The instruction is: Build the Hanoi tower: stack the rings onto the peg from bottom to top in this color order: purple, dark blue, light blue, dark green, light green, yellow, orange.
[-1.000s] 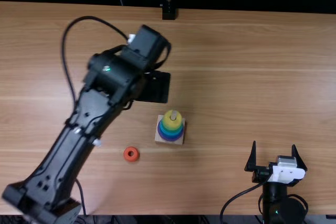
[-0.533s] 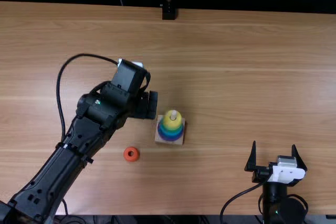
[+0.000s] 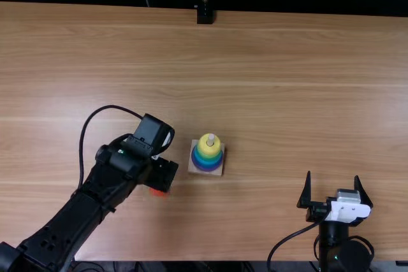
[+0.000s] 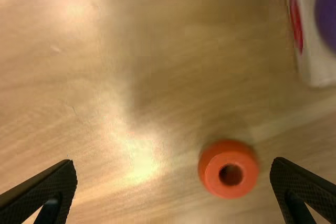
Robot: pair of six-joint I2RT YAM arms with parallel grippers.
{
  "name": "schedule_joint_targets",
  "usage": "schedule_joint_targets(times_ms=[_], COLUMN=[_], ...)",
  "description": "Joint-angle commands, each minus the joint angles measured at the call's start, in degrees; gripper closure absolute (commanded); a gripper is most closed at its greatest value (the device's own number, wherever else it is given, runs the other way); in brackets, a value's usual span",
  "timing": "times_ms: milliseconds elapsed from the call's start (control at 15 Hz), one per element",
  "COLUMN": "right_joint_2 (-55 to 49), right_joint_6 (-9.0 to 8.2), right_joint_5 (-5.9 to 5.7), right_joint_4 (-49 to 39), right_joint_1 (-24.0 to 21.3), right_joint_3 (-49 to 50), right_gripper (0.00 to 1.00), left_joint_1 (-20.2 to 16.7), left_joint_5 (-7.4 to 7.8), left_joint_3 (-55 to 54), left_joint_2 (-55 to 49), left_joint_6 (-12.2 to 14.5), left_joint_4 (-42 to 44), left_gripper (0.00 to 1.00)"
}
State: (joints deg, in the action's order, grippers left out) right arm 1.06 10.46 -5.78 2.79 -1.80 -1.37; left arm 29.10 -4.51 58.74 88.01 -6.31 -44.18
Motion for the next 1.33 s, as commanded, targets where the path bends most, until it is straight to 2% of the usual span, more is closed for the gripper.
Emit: schedule_joint_targets(times_ms=[0,200,333,600,1267], right_joint_2=[-1.06,-1.06,-1.06,-1.06,-1.06], right_joint_6=[-0.02,-0.02,-0.02,-0.02,-0.02], right_joint_5=[0.30,0.30,0.30,0.30,0.30], right_joint_4=[-0.19,-0.19,-0.19,-0.19,-0.19], right_joint_1=[-0.22,-0.22,-0.22,-0.31,-0.31], right_joint_3=[0.49,0.49,0.49,0.49,0.49], right_gripper=[0.00,0.00,0.00,0.00,0.00], left_joint_1=[2.71,4.74,4.91,5.35,5.44], left_joint_5=[-0.34,-0.44,-0.23,0.19,0.29], left_joint_3=[-1.08,-2.23,-3.28,-5.39,-5.57], left_joint_2=[-0.73,-0.20,0.94,4.37,7.18], left_joint_6=[1.24,0.61,0.50,0.50,0.40], left_joint_4=[0.31,0.41,0.52,6.32,5.69], left_gripper=[0.00,0.00,0.00,0.00,0.00])
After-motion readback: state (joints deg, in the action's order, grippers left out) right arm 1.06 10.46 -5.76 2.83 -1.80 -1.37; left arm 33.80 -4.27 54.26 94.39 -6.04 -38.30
